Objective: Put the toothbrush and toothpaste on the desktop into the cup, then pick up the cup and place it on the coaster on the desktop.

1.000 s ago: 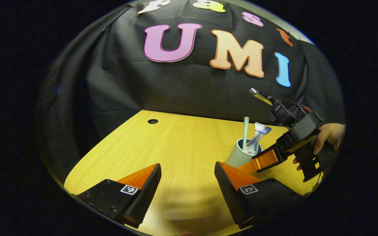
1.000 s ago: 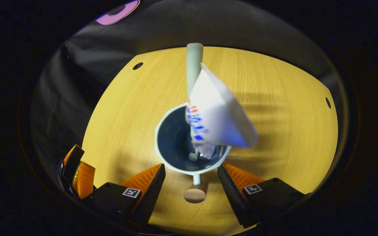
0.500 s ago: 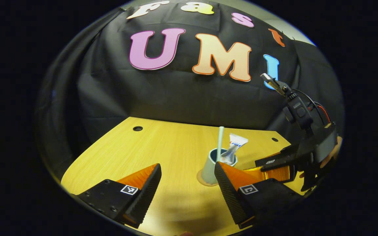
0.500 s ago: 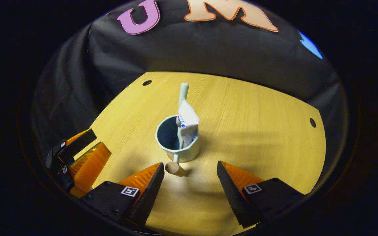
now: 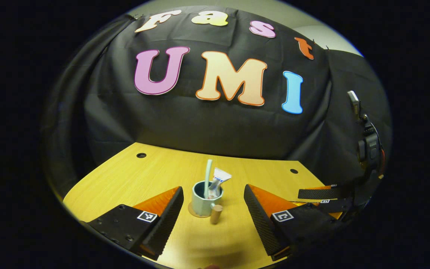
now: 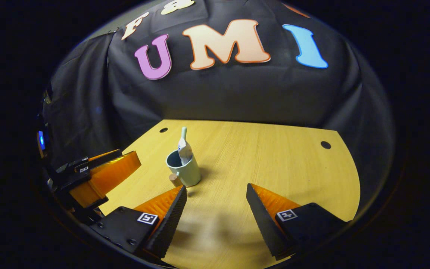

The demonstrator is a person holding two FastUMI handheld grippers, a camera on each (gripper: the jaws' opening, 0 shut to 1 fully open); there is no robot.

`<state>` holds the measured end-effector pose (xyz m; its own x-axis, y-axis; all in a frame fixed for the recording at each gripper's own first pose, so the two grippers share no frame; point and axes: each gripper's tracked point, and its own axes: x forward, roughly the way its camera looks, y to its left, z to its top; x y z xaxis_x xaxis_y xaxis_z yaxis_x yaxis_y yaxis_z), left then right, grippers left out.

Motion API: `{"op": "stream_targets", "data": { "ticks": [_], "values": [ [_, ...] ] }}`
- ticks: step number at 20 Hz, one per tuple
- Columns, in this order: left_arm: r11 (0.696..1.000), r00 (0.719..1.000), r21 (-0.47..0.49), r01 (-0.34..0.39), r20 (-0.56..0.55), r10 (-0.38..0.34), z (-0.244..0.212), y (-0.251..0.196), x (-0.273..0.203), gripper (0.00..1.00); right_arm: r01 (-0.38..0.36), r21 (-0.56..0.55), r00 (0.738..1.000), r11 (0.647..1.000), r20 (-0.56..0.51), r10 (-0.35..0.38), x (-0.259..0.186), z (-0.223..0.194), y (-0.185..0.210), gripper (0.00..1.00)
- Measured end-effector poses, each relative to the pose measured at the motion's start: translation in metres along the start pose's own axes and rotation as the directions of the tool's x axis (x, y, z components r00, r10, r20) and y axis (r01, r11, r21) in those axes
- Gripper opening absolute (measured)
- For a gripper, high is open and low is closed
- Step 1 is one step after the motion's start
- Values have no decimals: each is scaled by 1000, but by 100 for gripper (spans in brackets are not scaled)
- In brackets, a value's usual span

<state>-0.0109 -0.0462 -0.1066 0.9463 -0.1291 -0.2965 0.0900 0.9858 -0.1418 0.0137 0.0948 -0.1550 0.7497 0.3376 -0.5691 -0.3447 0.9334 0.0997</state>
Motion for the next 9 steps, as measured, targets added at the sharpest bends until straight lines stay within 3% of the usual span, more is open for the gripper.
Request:
{"op": "stream_targets", "data": {
  "ticks": [3,5,9],
  "values": [
    [999,998,18,-28,51,27,14,-16,-17,95,-14,5,992,1000,128,14,-28,13,-12,99],
    [1000,996,21,-21,89,19,28,-28,-30,95,15,21,982,1000,187,-19,-51,21,-21,99],
    [997,983,79,-2,183,-13,58,-44,-57,95,66,70,938,995,336,-86,-91,40,-29,99]
  ]
}}
